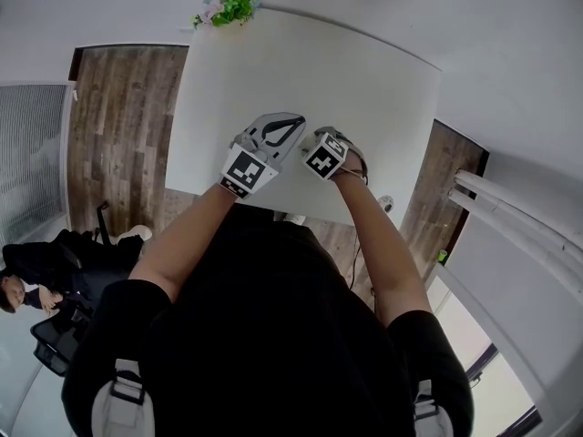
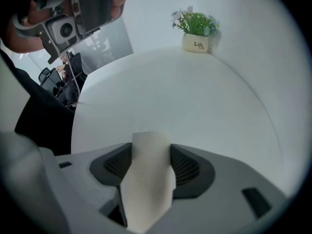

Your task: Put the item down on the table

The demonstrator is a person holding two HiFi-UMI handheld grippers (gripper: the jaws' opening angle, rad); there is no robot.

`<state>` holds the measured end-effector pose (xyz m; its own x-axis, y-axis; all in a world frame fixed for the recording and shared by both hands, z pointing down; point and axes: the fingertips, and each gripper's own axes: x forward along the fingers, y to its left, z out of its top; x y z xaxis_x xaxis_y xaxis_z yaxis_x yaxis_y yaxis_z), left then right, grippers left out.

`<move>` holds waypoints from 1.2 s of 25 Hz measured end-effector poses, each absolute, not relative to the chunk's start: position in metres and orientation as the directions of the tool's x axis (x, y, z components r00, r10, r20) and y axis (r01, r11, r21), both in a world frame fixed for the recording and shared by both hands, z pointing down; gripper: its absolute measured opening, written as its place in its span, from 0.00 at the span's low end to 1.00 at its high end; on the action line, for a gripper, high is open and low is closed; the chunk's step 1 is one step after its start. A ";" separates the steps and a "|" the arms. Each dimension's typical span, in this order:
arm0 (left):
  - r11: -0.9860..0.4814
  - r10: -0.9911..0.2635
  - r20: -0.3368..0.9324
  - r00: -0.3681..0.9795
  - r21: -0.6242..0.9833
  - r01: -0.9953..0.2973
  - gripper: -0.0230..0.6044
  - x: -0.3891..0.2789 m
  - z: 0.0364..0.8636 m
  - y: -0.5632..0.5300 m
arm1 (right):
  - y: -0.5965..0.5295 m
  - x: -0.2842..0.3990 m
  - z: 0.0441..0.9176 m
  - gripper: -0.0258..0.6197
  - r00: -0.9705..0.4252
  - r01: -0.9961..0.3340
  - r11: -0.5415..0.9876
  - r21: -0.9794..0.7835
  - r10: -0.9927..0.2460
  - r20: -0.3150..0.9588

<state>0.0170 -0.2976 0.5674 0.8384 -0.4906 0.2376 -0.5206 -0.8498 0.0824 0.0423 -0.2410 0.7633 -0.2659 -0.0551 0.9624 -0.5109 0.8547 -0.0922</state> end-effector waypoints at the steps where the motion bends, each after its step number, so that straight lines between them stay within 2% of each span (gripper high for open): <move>1: -0.850 -0.490 0.239 0.838 0.081 -0.520 0.03 0.017 0.568 -0.297 | -0.241 0.043 0.764 0.43 -0.266 -0.511 0.855 -0.090 -0.058 0.962; 6: -0.849 -0.489 0.250 0.836 0.083 -0.522 0.03 0.012 0.571 -0.292 | -0.241 0.043 0.764 0.44 -0.279 -0.512 0.855 -0.081 -0.077 0.957; 10: -0.847 -0.494 0.247 0.834 0.080 -0.526 0.03 0.010 0.567 -0.288 | -0.245 0.042 0.752 0.49 -0.306 -0.526 0.849 -0.042 -0.143 0.941; 14: -0.845 -0.499 0.238 0.833 0.080 -0.529 0.03 0.008 0.558 -0.281 | -0.247 0.040 0.722 0.50 -0.366 -0.575 0.818 -0.029 -0.226 0.903; 19: -0.853 -0.492 0.206 0.846 0.080 -0.516 0.03 0.014 0.534 -0.268 | -0.252 0.052 0.662 0.49 -0.514 -0.710 0.697 -0.106 -0.409 0.754; 22: -0.852 -0.500 0.178 0.847 0.070 -0.518 0.03 0.018 0.514 -0.259 | -0.249 0.065 0.623 0.49 -0.555 -0.762 0.626 -0.164 -0.503 0.663; 26: -0.852 -0.507 0.146 0.849 0.061 -0.519 0.03 0.022 0.486 -0.241 | -0.238 0.076 0.569 0.49 -0.588 -0.786 0.584 -0.204 -0.602 0.541; 30: -0.853 -0.509 0.128 0.851 0.057 -0.519 0.03 0.027 0.463 -0.221 | -0.218 0.084 0.526 0.49 -0.615 -0.774 0.607 -0.182 -0.650 0.447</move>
